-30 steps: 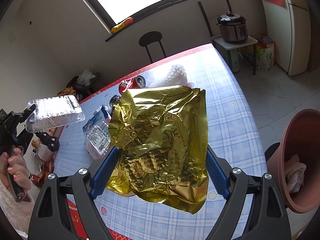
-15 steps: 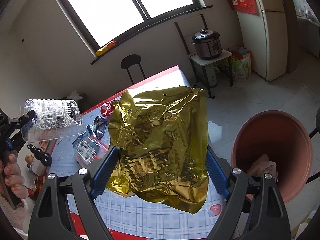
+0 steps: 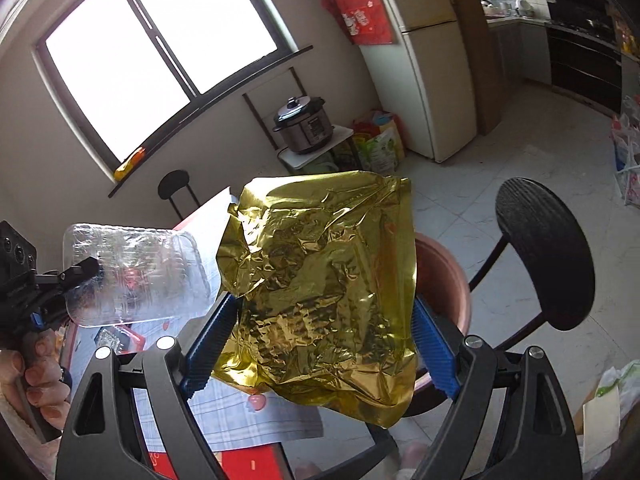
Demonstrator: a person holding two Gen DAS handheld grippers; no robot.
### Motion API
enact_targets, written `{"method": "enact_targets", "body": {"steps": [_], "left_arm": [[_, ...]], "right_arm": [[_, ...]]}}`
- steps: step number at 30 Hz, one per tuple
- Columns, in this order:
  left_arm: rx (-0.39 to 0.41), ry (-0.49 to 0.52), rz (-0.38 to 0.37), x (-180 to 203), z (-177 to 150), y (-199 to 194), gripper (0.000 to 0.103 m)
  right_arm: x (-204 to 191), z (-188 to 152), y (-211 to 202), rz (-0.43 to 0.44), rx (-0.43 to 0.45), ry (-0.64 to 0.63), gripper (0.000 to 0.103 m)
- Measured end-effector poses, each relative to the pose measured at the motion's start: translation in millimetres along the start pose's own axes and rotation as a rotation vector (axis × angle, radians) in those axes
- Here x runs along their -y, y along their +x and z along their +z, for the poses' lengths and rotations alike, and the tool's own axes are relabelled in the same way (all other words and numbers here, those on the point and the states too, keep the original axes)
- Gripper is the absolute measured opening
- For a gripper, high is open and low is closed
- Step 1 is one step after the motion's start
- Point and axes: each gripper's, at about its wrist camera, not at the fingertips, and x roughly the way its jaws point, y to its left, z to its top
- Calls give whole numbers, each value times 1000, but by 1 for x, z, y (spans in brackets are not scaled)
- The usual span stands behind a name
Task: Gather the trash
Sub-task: 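Carry the foil bag and clear container toward the bin with both tools, then open the left tool over the bin to drop the clear container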
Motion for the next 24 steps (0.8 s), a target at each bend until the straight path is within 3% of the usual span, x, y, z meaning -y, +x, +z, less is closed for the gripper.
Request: {"method": "enact_targets", "body": {"steps": [4,9,15,19,20,21,22,24], "left_arm": [[-122,-28,-73,14,-5,75,18],[-252,-107,-69,14,-15,162,18],[-326,-213,-25,-4,-24,234,18],[-320,-206,-13,2,-17,262,18],[-323,-201,-6,6,-16,266,29],[-327,-202,-6,6,-14,271,54],[-324,-205,-13,6,-11,270,64],[-312,-194,-19,7,-4,265,68]], "right_arm": [[39,-3,-13,-39,14,55,83],[71,-9,-20,-74,12,98,83],[95,-8,-20,-98,4,125,83],[101,-7,-21,-111,-6,122,83],[101,-6,-20,-113,-9,119,83],[100,-5,-19,-117,-13,114,83],[102,-4,-19,-120,-15,110,83],[101,-2,-18,-124,-14,106,83]]}}
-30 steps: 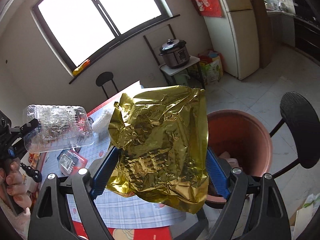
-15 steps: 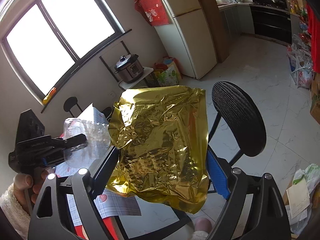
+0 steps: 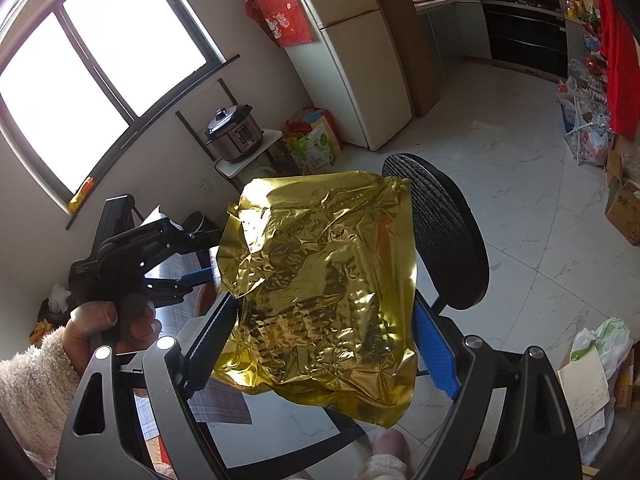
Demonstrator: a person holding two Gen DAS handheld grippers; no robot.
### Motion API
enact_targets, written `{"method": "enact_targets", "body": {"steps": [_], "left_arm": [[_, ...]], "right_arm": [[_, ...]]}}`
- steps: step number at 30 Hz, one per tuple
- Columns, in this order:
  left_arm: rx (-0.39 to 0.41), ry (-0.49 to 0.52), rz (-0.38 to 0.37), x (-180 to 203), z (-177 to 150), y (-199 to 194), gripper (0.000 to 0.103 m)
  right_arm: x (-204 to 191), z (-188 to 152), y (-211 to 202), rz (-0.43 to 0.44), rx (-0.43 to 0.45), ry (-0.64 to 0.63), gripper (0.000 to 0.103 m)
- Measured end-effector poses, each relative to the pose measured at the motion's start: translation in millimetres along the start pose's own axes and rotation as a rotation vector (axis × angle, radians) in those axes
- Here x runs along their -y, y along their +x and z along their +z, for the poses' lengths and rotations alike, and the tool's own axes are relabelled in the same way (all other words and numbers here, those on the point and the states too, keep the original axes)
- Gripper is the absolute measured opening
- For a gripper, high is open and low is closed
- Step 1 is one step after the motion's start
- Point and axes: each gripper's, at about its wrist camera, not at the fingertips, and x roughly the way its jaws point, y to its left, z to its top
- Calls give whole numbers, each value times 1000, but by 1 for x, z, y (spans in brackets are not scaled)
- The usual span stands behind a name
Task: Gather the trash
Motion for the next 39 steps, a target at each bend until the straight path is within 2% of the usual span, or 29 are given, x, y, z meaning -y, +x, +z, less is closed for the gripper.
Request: {"method": "enact_targets", "body": {"steps": [2,3,5,9,15,19,23,32,39], "left_arm": [[12,47,5,6,4,-10,71],[24,74,16,9,5,-17,76],[64,123,49,15,5,-37,85],[137,208,124,20,-4,-84,94],[289,293,327,16,-30,-159,97],[381,286,438,-2,-53,-206,97],[463,236,536,-26,-70,-248,97],[597,165,573,-60,-111,-322,97],[645,80,538,-76,-136,-345,97]], "right_arm": [[-2,3,2,1,2,6,83],[-1,3,3,4,5,9,83],[-4,3,3,8,9,7,83],[-14,-1,2,16,13,-16,83],[-38,2,16,19,-11,-80,83],[-59,5,28,6,-23,-160,83],[-81,6,49,4,-54,-219,83],[-118,-4,98,-24,-154,-302,83],[-129,-7,116,-38,-184,-304,84]]}}
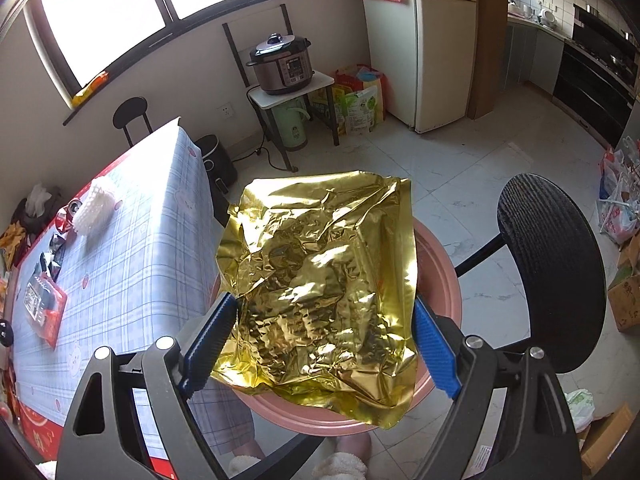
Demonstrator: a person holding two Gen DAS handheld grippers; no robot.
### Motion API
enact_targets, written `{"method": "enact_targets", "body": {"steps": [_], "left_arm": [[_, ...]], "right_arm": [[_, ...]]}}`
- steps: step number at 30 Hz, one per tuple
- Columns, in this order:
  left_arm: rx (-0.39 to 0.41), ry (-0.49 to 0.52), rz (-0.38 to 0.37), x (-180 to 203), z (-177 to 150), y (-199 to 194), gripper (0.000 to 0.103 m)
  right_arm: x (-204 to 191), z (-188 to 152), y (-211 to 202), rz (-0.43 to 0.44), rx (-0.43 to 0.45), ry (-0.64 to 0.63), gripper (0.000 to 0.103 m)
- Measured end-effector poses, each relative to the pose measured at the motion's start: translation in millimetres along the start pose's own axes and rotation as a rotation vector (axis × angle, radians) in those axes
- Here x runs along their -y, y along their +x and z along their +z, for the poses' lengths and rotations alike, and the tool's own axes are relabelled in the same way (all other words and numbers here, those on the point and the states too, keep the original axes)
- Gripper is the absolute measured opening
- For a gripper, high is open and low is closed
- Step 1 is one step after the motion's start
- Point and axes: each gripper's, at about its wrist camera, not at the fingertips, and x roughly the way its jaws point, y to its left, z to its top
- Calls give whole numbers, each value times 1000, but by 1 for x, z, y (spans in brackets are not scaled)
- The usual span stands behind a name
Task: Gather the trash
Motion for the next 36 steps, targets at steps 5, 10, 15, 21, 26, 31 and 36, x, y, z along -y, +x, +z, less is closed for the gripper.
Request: {"method": "enact_targets", "body": {"steps": [5,10,15,21,26,31,36], "left_arm": [[9,3,5,-7,-4,-11,97],[12,49,58,-11,-9,-20,97],[22,40,74,-21,-12,-27,97],[22,42,90,-22,-12,-29,97],[19,54,83,-18,-11,-28,97],[18,78,84,-12,-10,-27,97],[20,83,84,-10,-10,-27,97]], "right_arm": [[1,3,6,0,-8,13,84],[0,9,8,-6,2,20,84],[-3,7,8,-23,4,10,84],[-3,9,10,-29,-2,25,91],[-3,10,7,-40,4,23,93],[-3,10,-2,-52,16,26,97],[-11,13,-16,-57,40,13,97]]}}
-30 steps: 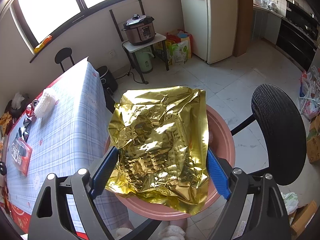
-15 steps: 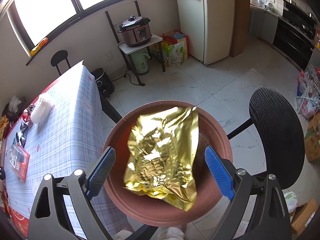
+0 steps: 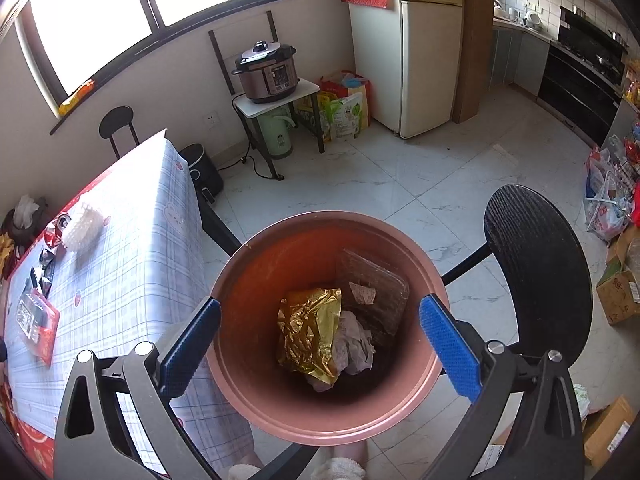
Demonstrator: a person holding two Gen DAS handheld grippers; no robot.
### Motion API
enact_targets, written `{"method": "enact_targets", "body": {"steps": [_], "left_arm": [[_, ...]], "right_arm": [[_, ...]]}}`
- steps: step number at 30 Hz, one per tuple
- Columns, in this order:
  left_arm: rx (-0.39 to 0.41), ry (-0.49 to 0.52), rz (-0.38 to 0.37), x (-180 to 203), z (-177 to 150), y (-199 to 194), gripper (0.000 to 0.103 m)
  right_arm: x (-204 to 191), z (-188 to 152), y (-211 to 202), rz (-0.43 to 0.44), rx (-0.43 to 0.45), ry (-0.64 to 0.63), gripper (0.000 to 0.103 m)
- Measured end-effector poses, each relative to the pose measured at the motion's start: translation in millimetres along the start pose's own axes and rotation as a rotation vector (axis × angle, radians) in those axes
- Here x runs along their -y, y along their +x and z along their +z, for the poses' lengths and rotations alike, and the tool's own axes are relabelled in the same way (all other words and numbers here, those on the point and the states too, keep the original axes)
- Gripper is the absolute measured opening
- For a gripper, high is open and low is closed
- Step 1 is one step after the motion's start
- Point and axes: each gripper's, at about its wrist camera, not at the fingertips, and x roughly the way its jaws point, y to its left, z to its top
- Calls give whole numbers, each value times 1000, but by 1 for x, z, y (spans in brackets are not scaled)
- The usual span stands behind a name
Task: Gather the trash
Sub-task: 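Move both tools back over the table, then grasp the red-rimmed clear plastic tray with the left tool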
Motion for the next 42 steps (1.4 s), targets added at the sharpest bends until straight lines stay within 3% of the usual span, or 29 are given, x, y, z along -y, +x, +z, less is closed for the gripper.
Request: {"method": "enact_targets", "body": {"steps": [8,13,24,29,33,39,42], "left_arm": [[12,12,26,-9,3,-5,97],[17,-33,10,-35,5,-13,97],[51,-130,87,-139,1,-38,97],[3,-263,117,-201,-15,-33,97],[-28,-404,83,-243,-33,-22,97],[-134,-371,5,-249,-41,23,97],[-143,-428,-52,-251,-51,41,96]], "right_arm": [[-26,5,-23,-15,39,-54,97],[-51,6,-30,-10,38,-74,97],[-137,7,-27,103,9,-146,97],[-190,5,-22,186,30,-180,97],[-240,1,-11,223,-7,-259,97],[-294,-3,3,241,-56,-297,97],[-319,-8,11,224,-92,-369,97]]}}
